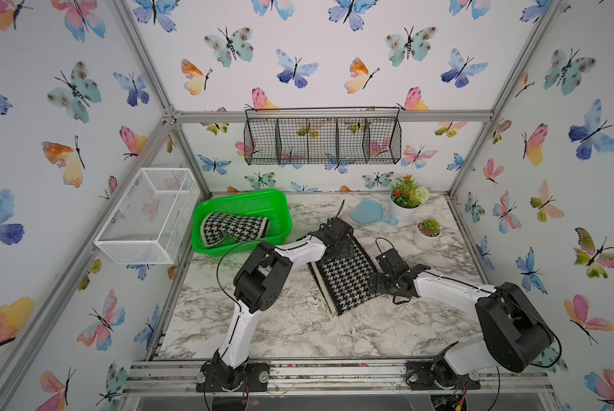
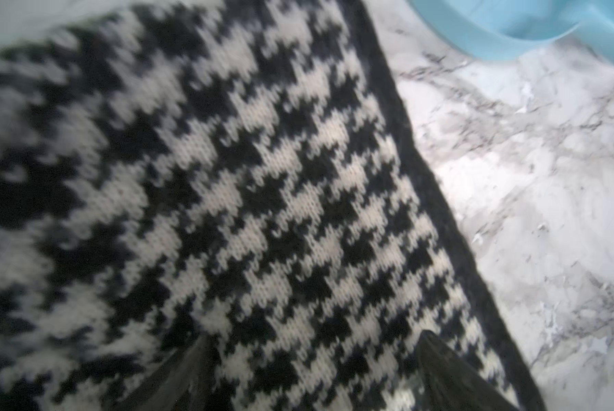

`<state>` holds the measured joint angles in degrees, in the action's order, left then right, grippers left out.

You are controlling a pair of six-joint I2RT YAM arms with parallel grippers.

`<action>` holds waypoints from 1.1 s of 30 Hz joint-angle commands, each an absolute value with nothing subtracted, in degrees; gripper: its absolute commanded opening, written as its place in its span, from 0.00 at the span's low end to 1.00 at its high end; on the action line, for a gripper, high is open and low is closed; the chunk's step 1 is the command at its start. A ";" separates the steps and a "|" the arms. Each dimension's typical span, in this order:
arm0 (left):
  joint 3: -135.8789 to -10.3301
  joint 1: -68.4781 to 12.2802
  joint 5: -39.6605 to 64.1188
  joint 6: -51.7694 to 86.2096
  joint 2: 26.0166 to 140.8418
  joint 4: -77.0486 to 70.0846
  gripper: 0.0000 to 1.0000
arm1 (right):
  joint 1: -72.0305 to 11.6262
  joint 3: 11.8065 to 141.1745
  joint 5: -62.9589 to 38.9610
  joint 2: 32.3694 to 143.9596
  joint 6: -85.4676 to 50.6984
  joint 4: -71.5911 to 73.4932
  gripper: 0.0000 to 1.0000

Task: Roll up the scarf and place it into the basket
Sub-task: Adjust the scarf at the center of the board.

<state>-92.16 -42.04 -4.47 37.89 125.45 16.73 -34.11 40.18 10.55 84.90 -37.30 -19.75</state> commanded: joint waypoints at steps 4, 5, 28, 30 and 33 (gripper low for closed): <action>-102.83 -42.01 -7.37 31.98 132.43 24.94 0.90 | -39.63 37.77 12.61 78.28 -44.14 -20.95 0.98; -102.52 -41.95 -6.85 31.70 131.03 24.96 0.90 | -39.68 38.15 13.48 75.89 -44.10 -22.01 0.98; -46.29 -49.37 19.60 57.61 89.34 -9.39 0.89 | -34.50 47.20 16.36 85.89 -32.57 -18.20 0.98; -43.42 -49.22 20.05 59.36 89.67 -11.99 0.89 | -34.46 47.41 15.85 85.14 -32.13 -18.19 0.98; -41.12 -48.83 19.41 60.44 91.30 -12.64 0.89 | -34.45 48.46 14.99 84.75 -31.52 -19.55 0.98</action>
<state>-42.35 -49.23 17.93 56.69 91.35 -7.31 -34.41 47.05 16.40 85.76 -32.88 -18.83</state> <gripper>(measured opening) 0.890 0.983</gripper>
